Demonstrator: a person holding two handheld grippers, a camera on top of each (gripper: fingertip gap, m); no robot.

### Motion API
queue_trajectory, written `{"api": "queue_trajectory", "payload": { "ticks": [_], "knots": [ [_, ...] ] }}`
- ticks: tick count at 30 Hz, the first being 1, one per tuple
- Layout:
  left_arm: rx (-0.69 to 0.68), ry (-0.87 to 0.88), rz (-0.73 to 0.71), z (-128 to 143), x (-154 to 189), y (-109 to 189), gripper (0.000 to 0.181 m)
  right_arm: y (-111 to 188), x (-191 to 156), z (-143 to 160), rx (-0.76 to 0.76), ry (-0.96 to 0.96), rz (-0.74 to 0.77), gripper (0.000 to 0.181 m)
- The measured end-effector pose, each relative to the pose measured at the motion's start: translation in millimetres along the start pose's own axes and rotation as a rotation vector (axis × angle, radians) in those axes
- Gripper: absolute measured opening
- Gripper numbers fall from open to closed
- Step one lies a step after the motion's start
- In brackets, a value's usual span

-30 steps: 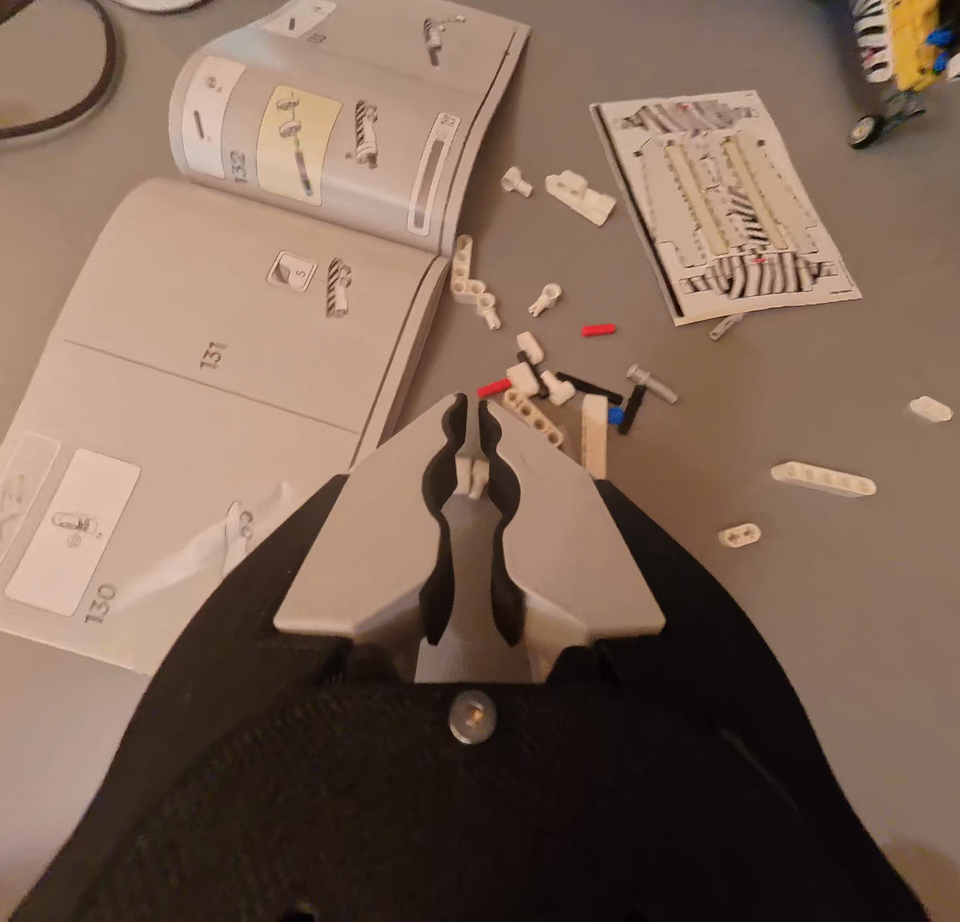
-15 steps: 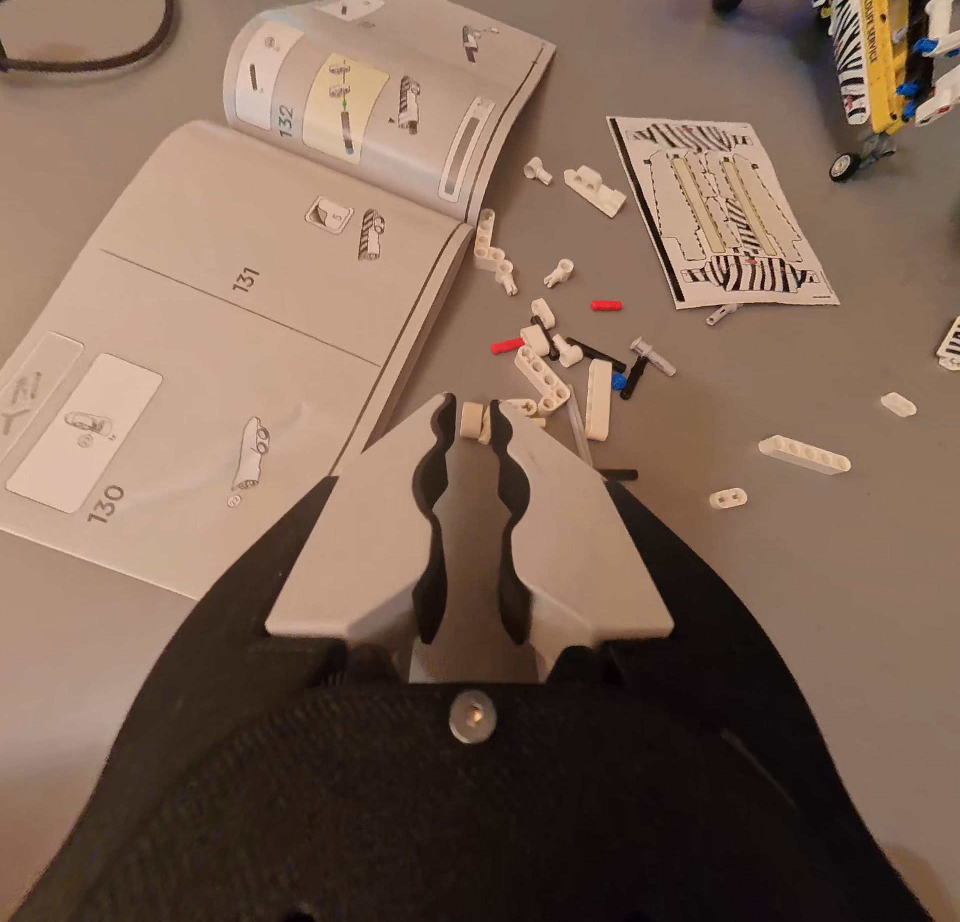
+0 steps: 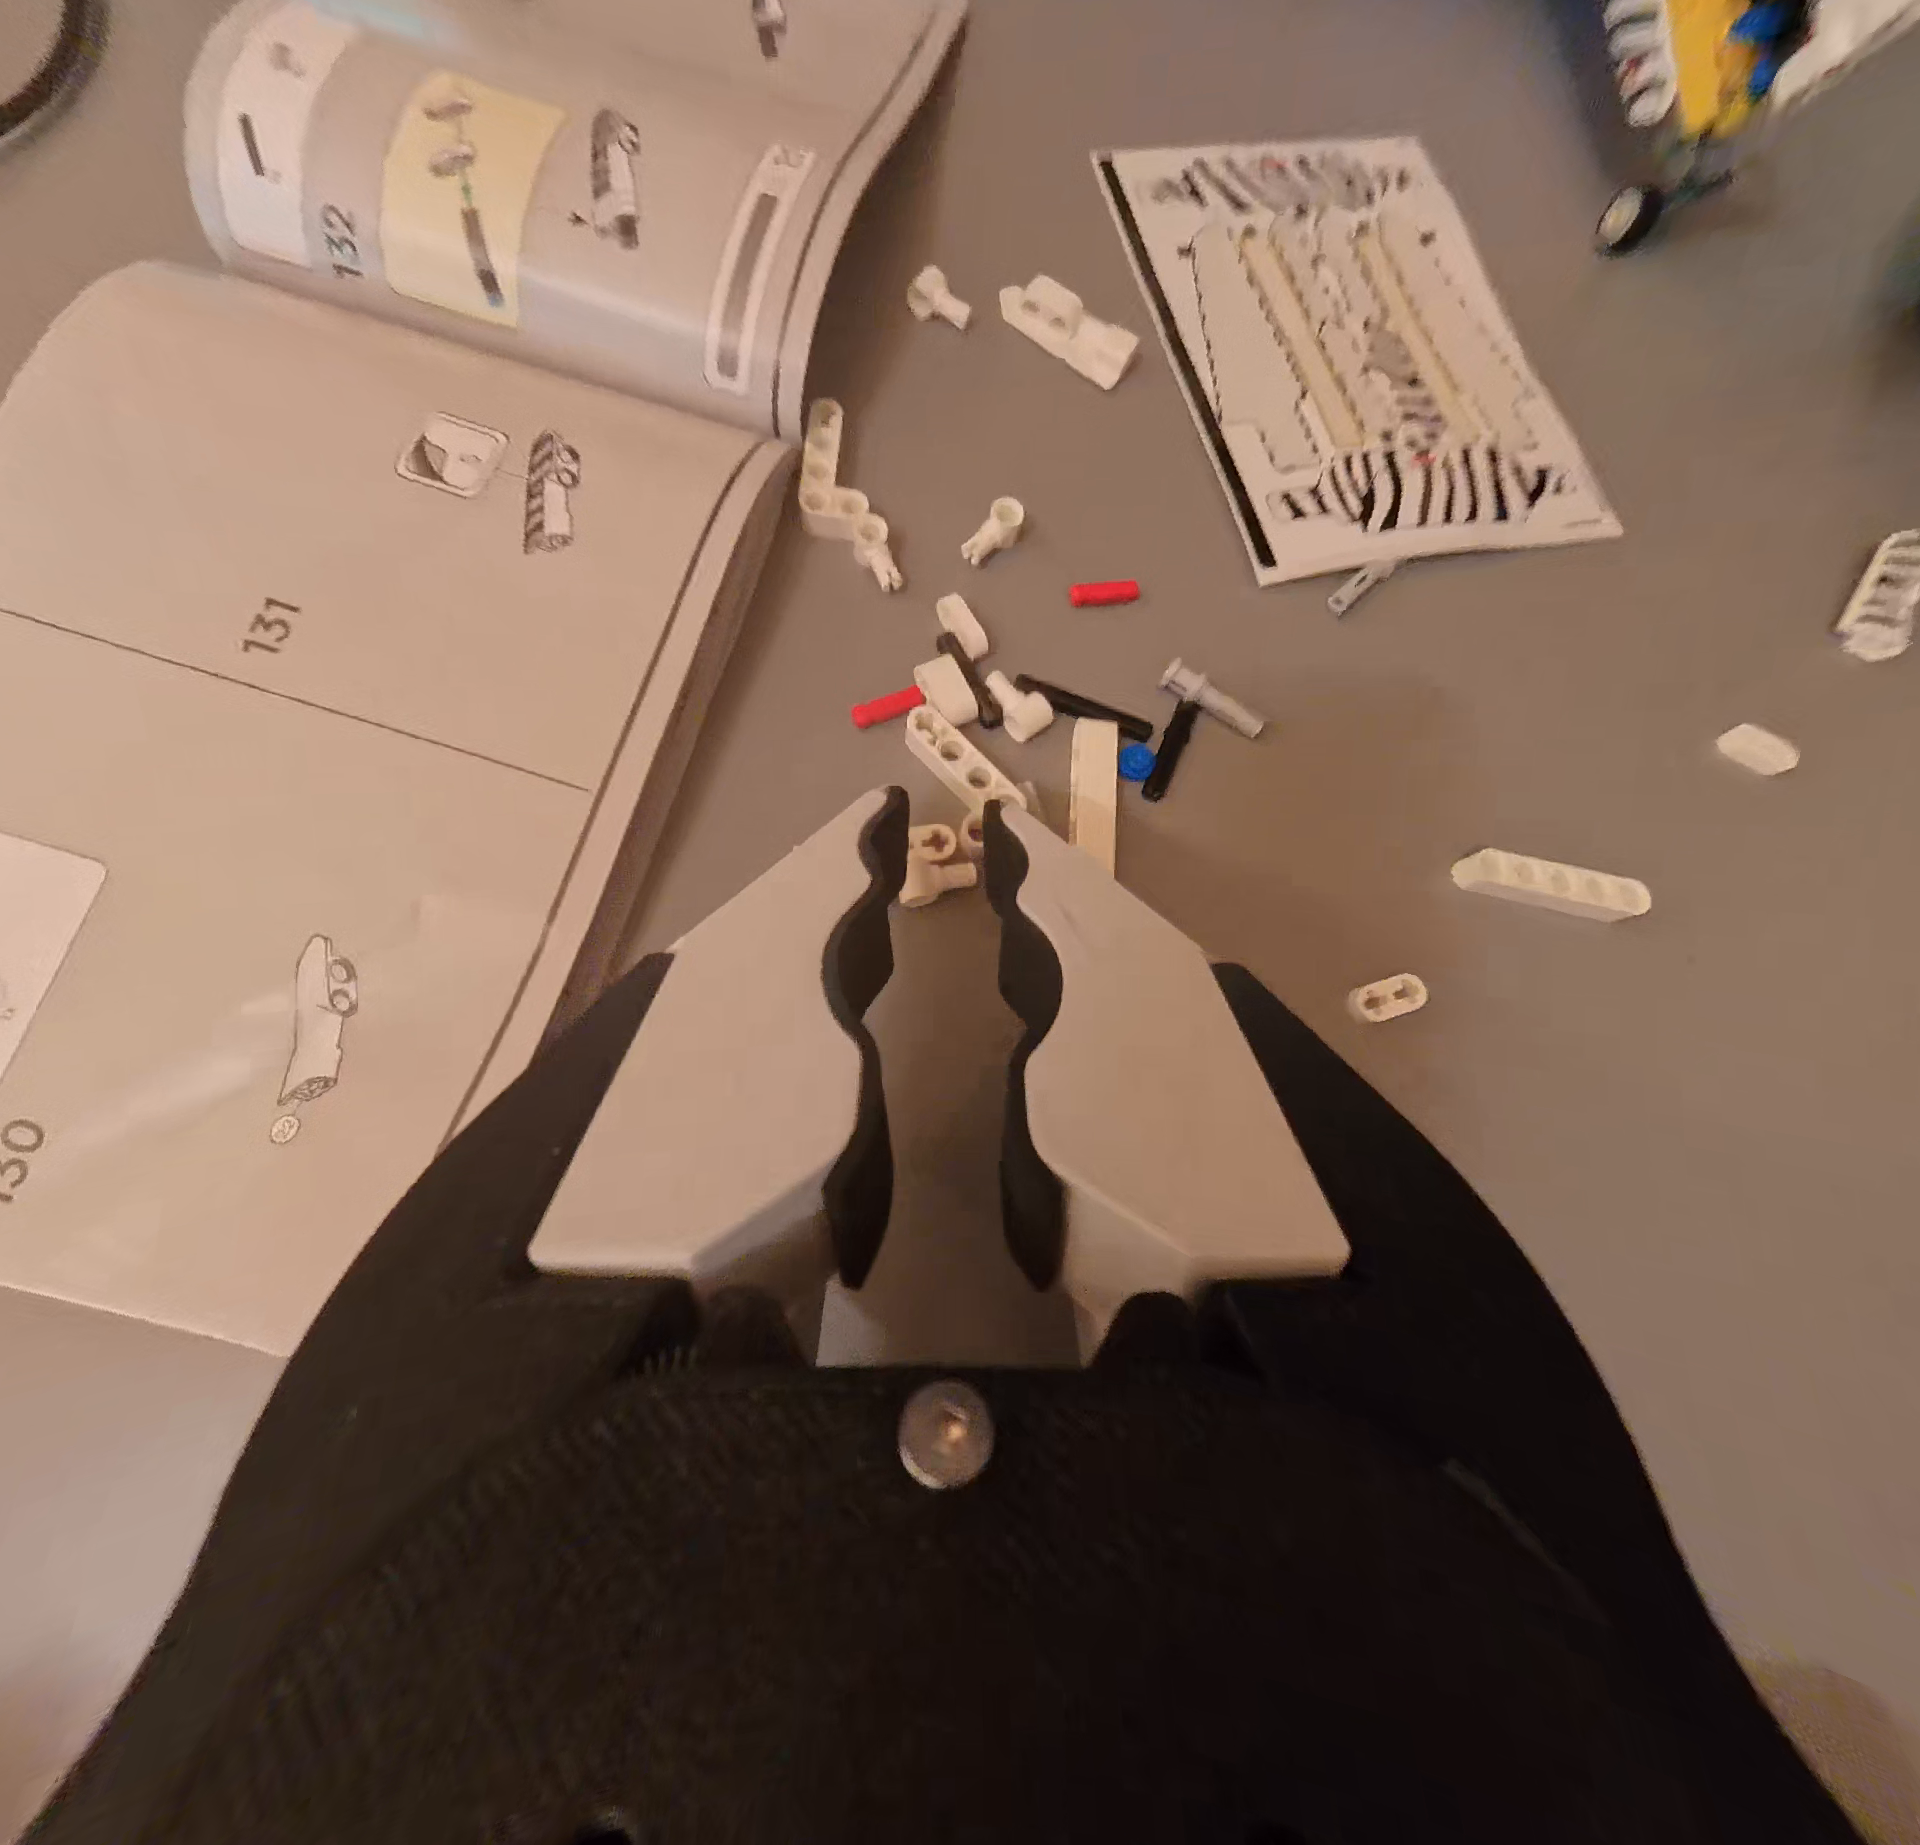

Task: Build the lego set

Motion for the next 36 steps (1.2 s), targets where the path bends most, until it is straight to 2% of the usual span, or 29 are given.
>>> {"api": "queue_trajectory", "payload": {
  "ticks": [2,8,21,36],
  "knots": [
    [-0.028,-0.023,-0.038,1.9,0.2,-3.0,0.013,-0.2,0.0,0.0,-0.001,-0.001,-0.001,0.018],
    [-0.013,0.024,-0.017,3.3,-4.1,0.8,0.011,-0.2,-0.4,-0.3,0.001,-0.002,-0.001,0.017],
    [-0.031,0.134,0.038,5.6,-9.7,-1.1,0.022,-0.7,-0.7,-0.4,0.002,-0.004,-0.002,0.018],
    [0.021,0.124,0.026,8.1,-13.9,10.3,0.015,-0.6,-1.0,-0.7,0.006,-0.004,0.0,0.017]
  ]
}}
Point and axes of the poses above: each gripper's, where its closed fingertips meet, y back along the fingers, z out of its underside, x = y × z across the jaws, the point moved 9 cm from there along y, back along the fingers, and after that the axes turned 12 degrees about y, right-handed, at the moved point
